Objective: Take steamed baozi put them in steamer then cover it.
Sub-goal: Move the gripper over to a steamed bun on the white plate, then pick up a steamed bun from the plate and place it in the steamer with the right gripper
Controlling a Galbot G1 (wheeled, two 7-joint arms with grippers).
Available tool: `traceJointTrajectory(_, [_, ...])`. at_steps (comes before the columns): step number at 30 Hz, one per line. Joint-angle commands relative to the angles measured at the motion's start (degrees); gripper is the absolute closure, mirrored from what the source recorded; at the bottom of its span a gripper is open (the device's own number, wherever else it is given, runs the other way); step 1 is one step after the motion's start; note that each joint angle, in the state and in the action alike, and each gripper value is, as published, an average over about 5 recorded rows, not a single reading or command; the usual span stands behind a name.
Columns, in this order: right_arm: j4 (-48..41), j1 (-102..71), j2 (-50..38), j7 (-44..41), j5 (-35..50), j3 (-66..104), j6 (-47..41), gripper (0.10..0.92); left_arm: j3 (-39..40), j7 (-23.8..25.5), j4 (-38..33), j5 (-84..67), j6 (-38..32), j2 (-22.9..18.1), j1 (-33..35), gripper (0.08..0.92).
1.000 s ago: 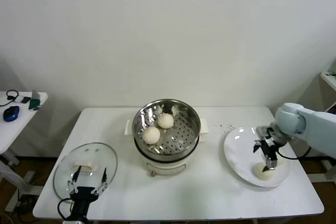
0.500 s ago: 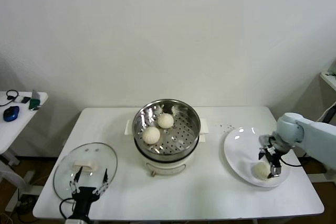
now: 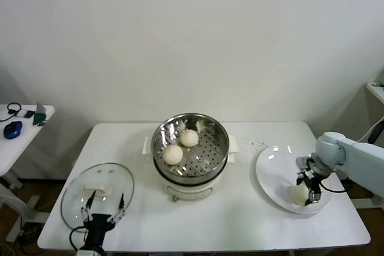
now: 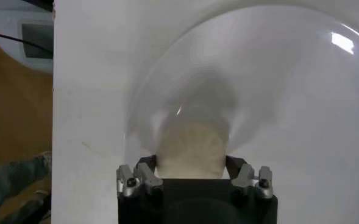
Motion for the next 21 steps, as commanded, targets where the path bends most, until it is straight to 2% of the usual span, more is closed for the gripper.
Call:
traceJointTrajectory(1, [-0.6, -0.4, 0.1, -0.2, 0.0, 0.5, 0.6, 0.33, -0.1, 0.0, 0.1, 0.0, 0.0, 0.0, 0.0, 0.177])
traceJointTrajectory(6, [-0.3, 3.4, 0.3, -0.6, 1.1, -1.4, 2.0, 0.356, -0.1, -0.1, 0.1, -0.1, 0.0, 0.1, -0.1, 0.177])
traceJointTrajectory(11, [1.7, 16.6, 2.8, -2.0, 2.2, -9.1, 8.1, 0.36, 0.0, 0.0, 0.2, -0.1, -0.1, 0.2, -0.2, 0.177])
traceJointTrajectory(16, [5.6, 33.7, 9.7, -2.9, 3.3, -18.8, 17.5, 0.36, 0.3, -0.1, -0.1, 0.0, -0.1, 0.1, -0.2, 0.177])
traceJointTrajectory(21, [8.8, 43.2, 18.3, -3.4, 3.4, -21.7, 24.7, 0.356, 0.6, 0.0, -1.4, 0.1, 0.2, 0.1, 0.4, 0.177])
